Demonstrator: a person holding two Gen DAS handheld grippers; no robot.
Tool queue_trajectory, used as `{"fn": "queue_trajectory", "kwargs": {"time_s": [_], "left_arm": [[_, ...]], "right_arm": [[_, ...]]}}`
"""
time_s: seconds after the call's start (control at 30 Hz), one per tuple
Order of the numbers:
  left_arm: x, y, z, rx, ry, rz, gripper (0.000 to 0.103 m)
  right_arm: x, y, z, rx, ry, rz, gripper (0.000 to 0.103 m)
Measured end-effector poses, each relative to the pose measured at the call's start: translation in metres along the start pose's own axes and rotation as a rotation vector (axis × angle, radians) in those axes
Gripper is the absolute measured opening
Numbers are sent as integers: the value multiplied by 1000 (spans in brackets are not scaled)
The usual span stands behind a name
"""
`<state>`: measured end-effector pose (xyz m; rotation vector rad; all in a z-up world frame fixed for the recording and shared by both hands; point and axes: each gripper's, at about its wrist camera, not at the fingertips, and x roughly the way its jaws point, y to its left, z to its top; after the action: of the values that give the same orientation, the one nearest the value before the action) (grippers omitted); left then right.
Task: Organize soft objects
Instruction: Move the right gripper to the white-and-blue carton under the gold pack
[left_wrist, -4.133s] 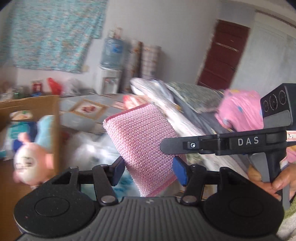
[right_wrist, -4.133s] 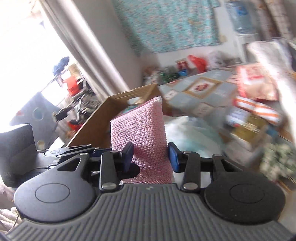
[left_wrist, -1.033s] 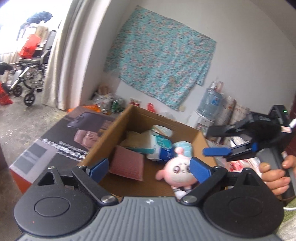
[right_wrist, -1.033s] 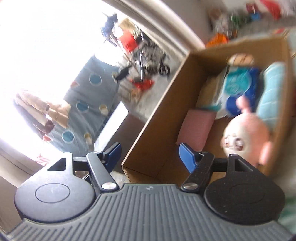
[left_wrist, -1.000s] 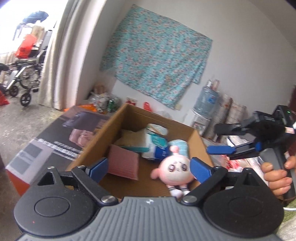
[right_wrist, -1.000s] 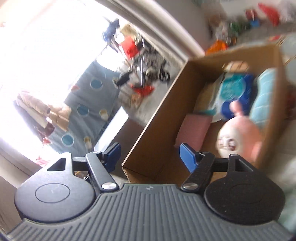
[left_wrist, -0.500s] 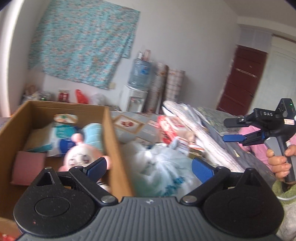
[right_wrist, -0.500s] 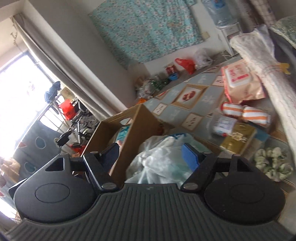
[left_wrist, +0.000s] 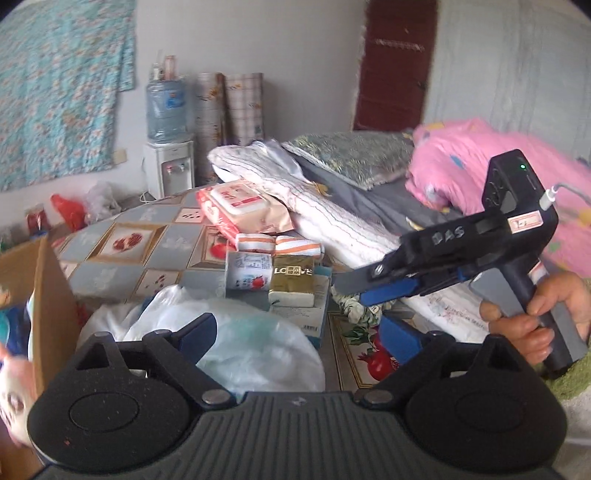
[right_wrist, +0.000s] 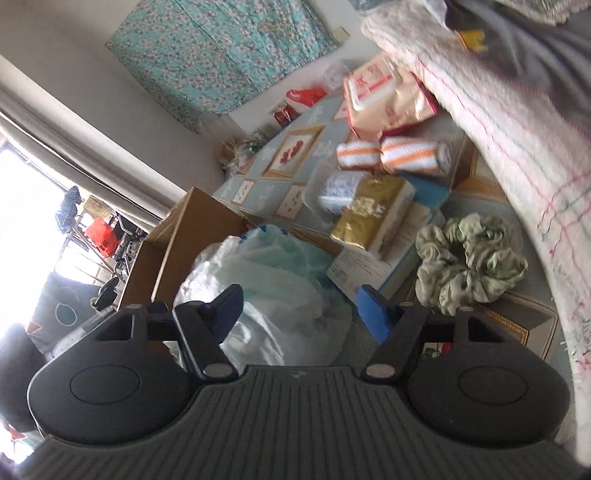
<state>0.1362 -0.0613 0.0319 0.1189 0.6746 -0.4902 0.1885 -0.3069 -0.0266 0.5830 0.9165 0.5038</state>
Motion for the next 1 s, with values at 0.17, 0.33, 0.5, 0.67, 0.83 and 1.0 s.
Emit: {"fn": "queue_trajectory", "kwargs": {"time_s": [0.17, 0.33, 0.5, 0.67, 0.83, 1.0], "left_arm": [[43, -14, 21, 131, 121, 25, 88], [85, -22, 27, 209, 241, 24, 81], [122, -26, 33, 232, 341, -5, 72], [156, -28, 32, 254, 448, 23, 71], [176, -27, 32, 240, 504, 29, 73], [190, -26, 31, 227, 529, 51, 74]], "right_arm": [[20, -22, -8, 44, 24, 8, 46], [24, -40, -14, 65, 23, 10, 46], [31, -61, -17, 104, 14, -1, 46], [37, -80, -19, 153, 10, 38, 45], [38, -86, -19, 159, 3, 74, 44], [38, -90, -20, 172, -3, 95, 43]]}}
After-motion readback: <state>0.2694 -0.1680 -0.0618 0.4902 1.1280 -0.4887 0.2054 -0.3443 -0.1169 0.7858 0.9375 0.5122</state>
